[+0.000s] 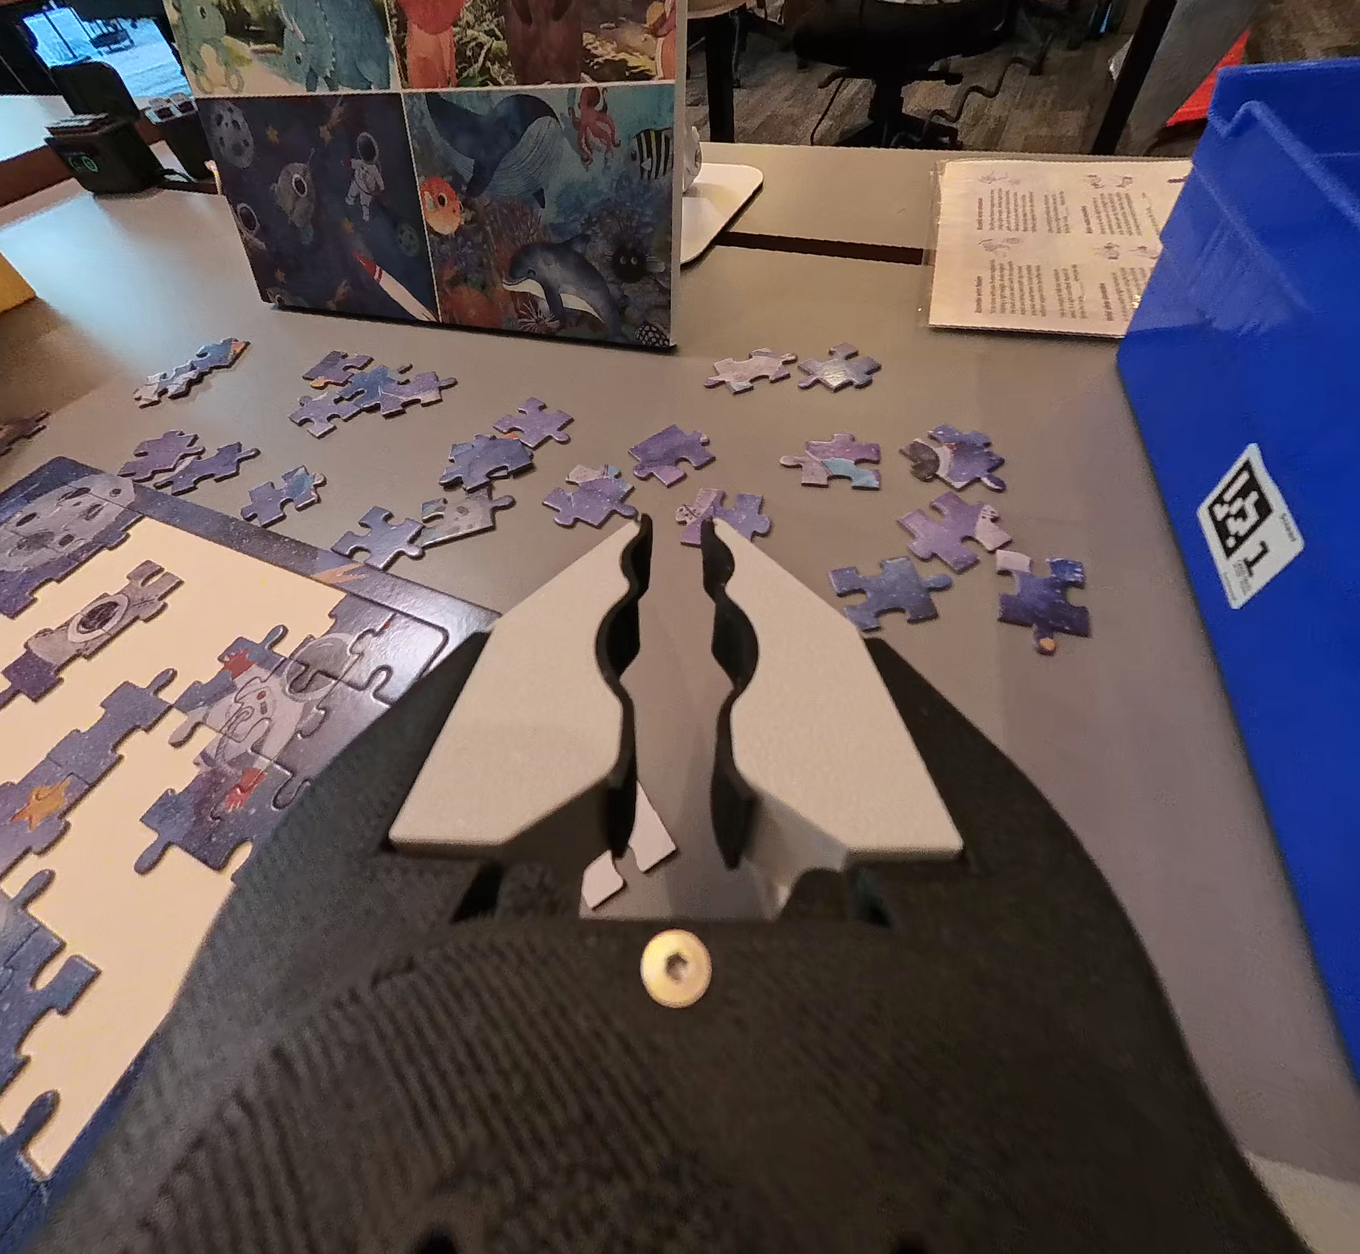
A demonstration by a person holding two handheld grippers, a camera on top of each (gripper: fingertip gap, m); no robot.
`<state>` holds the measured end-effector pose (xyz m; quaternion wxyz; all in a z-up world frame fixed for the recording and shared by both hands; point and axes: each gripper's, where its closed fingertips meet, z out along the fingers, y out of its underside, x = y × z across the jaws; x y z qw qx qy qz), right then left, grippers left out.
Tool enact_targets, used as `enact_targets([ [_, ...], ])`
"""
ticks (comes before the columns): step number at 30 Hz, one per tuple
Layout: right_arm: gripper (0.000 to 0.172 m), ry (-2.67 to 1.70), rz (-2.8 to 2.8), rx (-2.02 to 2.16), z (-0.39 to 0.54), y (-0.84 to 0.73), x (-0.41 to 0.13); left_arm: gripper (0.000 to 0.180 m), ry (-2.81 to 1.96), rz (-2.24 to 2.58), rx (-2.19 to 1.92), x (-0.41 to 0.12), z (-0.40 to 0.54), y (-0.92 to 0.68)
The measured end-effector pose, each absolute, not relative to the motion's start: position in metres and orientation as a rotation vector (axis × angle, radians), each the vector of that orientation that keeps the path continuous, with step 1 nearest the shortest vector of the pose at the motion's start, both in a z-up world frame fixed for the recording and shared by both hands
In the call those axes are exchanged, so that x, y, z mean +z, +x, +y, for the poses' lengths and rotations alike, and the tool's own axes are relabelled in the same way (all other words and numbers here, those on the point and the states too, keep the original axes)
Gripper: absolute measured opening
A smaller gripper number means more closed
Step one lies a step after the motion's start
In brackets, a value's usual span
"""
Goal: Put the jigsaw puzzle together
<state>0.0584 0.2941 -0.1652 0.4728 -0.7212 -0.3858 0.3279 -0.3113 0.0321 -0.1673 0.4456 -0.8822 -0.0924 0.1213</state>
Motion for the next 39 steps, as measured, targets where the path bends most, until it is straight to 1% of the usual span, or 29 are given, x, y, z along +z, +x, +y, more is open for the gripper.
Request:
enact_targets([
  [3, 0.012, -1.769, -0.950, 0.796, 0.294, 0.058, -0.166, 0.000, -2.212, -0.208, 0.238, -0.164, 0.030, -0.302],
  [6, 0.012, -1.770, -0.957, 0.782, 0.294, 0.057, -0.167, 0.002, -2.249, -0.176, 0.060, -0.168, 0.031, -0.283],
  [8, 0.012, -1.771, -0.961, 0.774, 0.294, 0.057, -0.168, 0.002, -2.243, -0.176, 0.010, -0.166, 0.031, -0.278],
  [15, 0.012, -1.770, -0.960, 0.771, 0.294, 0.057, -0.168, 0.002, -2.275, -0.173, 0.042, -0.172, 0.031, -0.280],
  [21, 0.012, -1.771, -0.959, 0.773, 0.294, 0.057, -0.168, 0.009, -2.361, -0.165, 0.014, -0.193, 0.030, -0.277],
  [32, 0.012, -1.772, -0.964, 0.773, 0.294, 0.057, -0.168, 0.015, -2.442, -0.202, -0.028, -0.209, 0.025, -0.274],
  [39, 0.012, -1.773, -0.966, 0.772, 0.293, 0.057, -0.168, 0.015, -2.471, -0.219, -0.062, -0.216, 0.023, -0.272],
])
